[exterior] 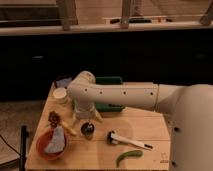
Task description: Place fork in metal cup
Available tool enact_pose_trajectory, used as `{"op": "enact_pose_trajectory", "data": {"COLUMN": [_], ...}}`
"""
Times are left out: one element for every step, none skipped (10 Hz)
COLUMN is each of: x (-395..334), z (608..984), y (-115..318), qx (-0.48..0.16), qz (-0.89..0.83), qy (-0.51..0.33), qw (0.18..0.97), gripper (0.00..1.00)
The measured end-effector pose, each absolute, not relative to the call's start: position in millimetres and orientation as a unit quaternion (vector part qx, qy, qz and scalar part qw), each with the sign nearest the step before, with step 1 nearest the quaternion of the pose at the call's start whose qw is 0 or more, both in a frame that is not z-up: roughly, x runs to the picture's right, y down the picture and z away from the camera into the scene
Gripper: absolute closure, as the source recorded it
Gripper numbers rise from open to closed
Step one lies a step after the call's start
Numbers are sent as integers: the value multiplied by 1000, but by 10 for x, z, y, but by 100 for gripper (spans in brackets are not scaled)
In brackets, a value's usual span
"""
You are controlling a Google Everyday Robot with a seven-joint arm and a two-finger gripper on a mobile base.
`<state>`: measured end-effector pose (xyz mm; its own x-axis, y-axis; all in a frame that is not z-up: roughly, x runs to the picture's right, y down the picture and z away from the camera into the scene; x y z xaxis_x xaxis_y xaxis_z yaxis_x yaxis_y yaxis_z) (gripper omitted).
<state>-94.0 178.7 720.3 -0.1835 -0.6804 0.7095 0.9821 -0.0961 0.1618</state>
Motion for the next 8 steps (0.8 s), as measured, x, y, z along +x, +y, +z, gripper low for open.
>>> {"op": "enact_pose_trajectory", "data": {"x": [-940, -943, -944, -942, -938, -941, -938, -944], "z": [7202, 7199, 7196, 7195, 7192, 7190, 7186, 7182], "y": [1777, 1766, 1754, 1746, 1732, 1719, 1703, 1684], "qx": [-238, -237, -236, -236, -235, -233, -232, -230], "qz": [-701, -701, -701, -701, -700, -700, -700, -700], "qy": [-316, -315, -315, -314, -314, -314, -314, -314], "qw": [594, 594, 595, 595, 597, 598, 598, 599], "gripper": [20, 20, 20, 20, 20, 20, 20, 20]}}
